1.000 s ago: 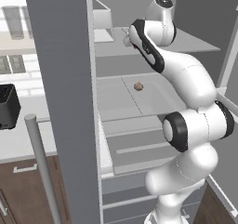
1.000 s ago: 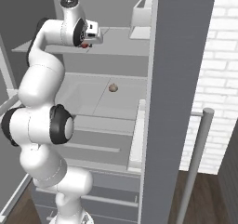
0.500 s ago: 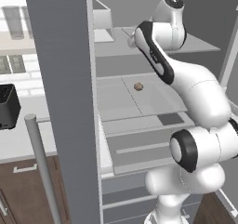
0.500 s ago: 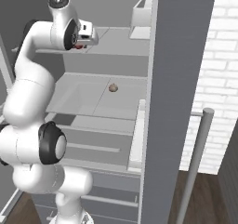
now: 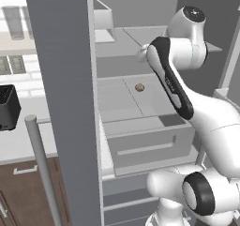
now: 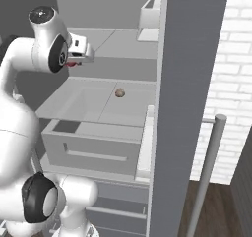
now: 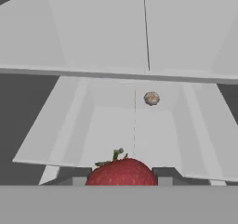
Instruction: Take the strawberry from the fridge and place it on top of the pancake, located on the dining counter.
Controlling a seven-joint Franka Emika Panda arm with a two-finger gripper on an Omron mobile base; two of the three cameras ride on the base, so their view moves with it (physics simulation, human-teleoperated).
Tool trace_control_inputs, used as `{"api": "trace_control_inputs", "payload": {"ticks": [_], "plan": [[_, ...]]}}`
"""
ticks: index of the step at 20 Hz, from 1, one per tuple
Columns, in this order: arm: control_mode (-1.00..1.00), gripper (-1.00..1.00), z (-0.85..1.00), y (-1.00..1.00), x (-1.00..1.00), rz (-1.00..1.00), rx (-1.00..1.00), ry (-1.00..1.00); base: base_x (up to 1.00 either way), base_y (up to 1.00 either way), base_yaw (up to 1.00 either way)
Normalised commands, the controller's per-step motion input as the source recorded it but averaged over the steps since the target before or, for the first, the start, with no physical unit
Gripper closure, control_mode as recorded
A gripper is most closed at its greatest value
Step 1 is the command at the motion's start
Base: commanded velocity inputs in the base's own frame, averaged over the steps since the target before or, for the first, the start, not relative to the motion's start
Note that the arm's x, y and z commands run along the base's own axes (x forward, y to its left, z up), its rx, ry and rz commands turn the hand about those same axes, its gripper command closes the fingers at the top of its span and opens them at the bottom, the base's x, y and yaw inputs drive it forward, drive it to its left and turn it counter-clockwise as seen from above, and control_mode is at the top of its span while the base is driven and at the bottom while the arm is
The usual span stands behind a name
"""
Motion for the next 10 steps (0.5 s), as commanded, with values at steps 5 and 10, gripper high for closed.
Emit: {"api": "trace_control_inputs", "payload": {"ticks": [5, 10], "plan": [[-1.00, 1.00, -0.69, 0.00, -1.00, -0.06, 0.00, 0.07, 0.00, 0.00, 0.00], [-1.00, 1.00, -0.95, -0.16, -0.90, -0.06, -0.01, 0.08, 0.00, 0.00, 0.00]]}}
